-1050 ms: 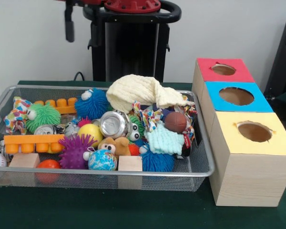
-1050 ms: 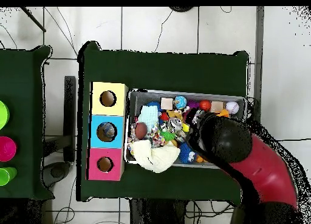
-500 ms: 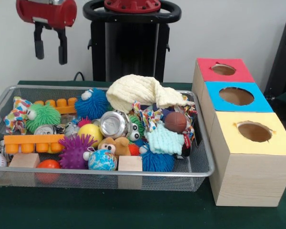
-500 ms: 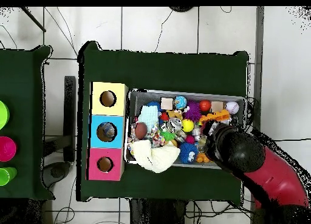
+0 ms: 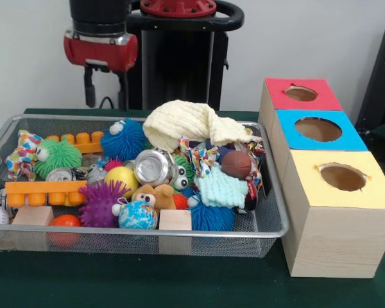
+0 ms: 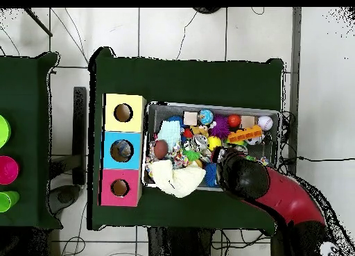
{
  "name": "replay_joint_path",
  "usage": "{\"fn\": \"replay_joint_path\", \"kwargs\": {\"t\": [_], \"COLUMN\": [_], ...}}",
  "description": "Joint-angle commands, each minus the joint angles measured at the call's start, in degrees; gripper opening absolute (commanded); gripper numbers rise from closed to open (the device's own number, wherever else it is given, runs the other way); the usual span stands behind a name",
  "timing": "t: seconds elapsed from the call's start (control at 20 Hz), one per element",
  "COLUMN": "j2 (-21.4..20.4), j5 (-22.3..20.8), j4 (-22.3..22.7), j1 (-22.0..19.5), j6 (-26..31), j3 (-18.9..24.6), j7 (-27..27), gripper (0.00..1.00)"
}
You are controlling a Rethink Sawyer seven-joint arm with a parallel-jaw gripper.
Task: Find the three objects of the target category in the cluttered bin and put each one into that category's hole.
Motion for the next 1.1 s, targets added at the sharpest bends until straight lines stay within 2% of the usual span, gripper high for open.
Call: {"fn": "replay_joint_path", "kwargs": {"t": [0.05,0.25,0.65,1.1], "j2": [6.1,8.6,9.9,11.3], "j5": [-4.4,-5.7,-7.4,-7.9], "j4": [4.6,4.1,3.8,1.4], "j1": [-1.1,-0.9,-0.1,-1.1], "j6": [-7.3,-10.4,-13.3,-11.2], "j3": [8.7,8.8,7.3,7.5], "j7": [2.1,4.1,5.7,4.6], "gripper": [1.0,1.0,1.0,1.0]}}
